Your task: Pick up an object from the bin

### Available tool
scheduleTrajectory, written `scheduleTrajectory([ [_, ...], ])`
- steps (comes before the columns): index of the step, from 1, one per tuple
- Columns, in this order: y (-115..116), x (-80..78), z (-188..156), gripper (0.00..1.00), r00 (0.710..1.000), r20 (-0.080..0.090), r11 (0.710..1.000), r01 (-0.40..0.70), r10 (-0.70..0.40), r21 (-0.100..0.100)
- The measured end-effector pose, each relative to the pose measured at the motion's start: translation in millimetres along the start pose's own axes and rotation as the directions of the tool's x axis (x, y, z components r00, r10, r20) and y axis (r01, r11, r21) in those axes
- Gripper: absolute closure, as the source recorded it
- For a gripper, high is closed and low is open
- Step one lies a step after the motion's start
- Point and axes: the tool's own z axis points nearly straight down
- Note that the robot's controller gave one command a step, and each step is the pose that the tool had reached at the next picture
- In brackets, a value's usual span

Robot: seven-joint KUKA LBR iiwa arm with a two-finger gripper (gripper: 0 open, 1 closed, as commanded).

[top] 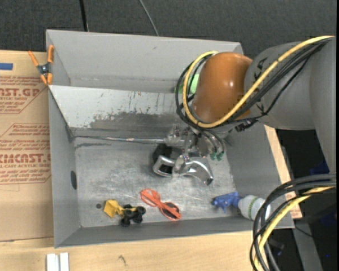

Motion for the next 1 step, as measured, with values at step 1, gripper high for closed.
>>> scheduleTrajectory([
  [1,-22.7,5.3,11.2,1.00,0.999,-0.007,0.999,0.037,-0.037,0.003],
])
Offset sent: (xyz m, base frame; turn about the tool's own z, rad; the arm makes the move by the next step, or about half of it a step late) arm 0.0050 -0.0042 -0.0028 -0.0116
